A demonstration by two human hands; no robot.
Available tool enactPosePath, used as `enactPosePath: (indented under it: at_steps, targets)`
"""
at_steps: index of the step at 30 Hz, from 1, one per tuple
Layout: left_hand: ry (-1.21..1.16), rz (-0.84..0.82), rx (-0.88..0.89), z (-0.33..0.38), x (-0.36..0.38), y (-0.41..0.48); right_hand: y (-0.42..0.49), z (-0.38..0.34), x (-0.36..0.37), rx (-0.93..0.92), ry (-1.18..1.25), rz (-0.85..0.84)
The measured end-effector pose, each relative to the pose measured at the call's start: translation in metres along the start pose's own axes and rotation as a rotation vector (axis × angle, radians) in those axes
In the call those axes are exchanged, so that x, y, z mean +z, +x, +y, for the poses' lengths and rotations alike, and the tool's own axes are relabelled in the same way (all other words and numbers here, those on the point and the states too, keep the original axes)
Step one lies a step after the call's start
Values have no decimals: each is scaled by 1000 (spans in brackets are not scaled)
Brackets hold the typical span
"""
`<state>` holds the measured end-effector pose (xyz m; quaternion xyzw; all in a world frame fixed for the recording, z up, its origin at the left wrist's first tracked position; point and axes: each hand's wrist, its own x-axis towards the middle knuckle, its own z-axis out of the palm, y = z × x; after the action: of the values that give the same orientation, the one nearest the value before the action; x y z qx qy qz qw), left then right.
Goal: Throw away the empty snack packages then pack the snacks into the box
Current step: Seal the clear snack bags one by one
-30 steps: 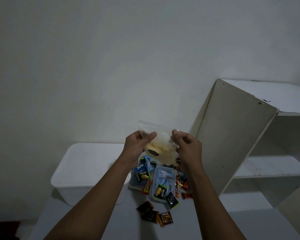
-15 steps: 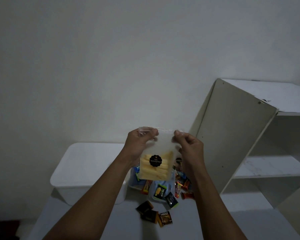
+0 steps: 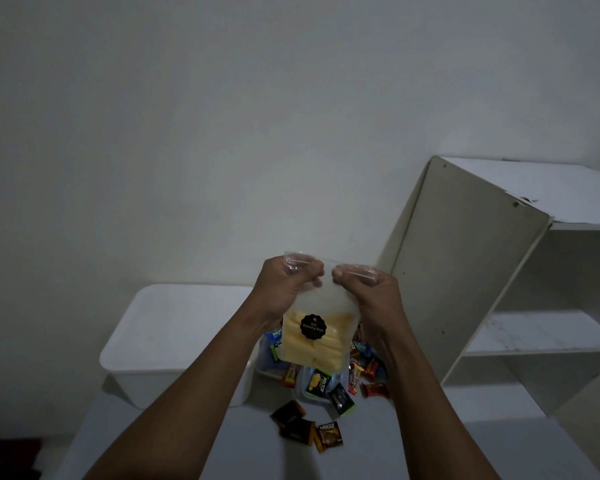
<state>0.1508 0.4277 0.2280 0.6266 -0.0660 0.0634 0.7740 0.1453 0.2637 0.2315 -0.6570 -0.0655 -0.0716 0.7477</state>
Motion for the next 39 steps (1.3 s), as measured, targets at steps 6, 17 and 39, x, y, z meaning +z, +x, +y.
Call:
enactPosePath:
  at_steps: [6, 17, 39]
  targets:
    - [20, -13, 23, -1, 5, -6, 0, 0, 2, -68, -68, 23]
    - [59, -61, 47, 4, 6, -7, -8, -6, 6, -73, -30, 20]
    - [-224, 136, 25, 6, 4, -5, 0, -12, 19, -46, 9, 94]
